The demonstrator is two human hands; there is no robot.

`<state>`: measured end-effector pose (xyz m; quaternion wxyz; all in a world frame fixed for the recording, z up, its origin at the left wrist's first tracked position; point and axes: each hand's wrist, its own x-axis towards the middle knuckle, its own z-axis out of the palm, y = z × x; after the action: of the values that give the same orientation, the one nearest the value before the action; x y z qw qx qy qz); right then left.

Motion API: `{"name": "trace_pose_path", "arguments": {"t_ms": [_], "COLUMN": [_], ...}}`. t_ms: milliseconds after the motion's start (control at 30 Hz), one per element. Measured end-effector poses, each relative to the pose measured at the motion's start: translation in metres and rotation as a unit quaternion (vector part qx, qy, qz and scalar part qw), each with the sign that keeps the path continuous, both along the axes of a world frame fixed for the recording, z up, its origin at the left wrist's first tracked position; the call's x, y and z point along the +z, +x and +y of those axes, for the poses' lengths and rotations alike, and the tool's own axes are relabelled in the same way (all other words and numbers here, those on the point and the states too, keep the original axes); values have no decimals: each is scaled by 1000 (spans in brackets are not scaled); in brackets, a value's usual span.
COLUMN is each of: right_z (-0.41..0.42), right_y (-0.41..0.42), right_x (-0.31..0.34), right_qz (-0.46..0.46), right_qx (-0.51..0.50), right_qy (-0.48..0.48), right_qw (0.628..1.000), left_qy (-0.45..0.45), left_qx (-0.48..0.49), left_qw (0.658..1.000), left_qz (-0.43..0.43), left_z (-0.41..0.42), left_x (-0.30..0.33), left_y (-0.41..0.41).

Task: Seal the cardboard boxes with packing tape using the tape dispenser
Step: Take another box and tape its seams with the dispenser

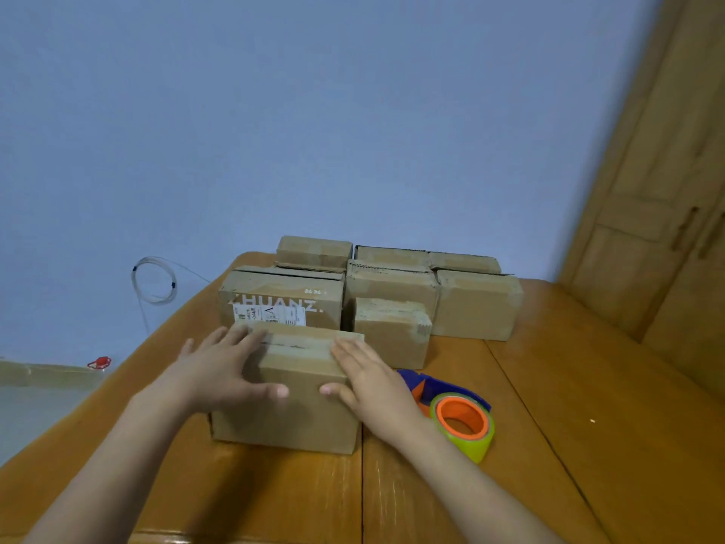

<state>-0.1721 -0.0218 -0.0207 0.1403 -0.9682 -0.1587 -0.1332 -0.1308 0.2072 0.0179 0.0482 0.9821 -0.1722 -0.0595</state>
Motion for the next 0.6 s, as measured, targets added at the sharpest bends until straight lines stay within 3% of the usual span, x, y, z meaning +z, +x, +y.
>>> {"name": "trace_pose_path", "arguments": {"t_ms": [67,233,600], "right_z": [-10,-26,-8], "right_y": [1,-7,-9], "right_x": [2,13,30], "right_qz": [2,15,12], "right_qx": [-3,-21,-39], "right_qy": [6,-25,-95], "right_qw": [1000,999,995], "left_qy": [-12,-64,-87], "left_qx": [-18,-39,-21], "left_qw": [1000,993,987], "left_qz": [3,-93,-136], "left_z": [-3,-17,-16], "left_x": [-4,-18,-9], "left_y": [3,8,-9]}}
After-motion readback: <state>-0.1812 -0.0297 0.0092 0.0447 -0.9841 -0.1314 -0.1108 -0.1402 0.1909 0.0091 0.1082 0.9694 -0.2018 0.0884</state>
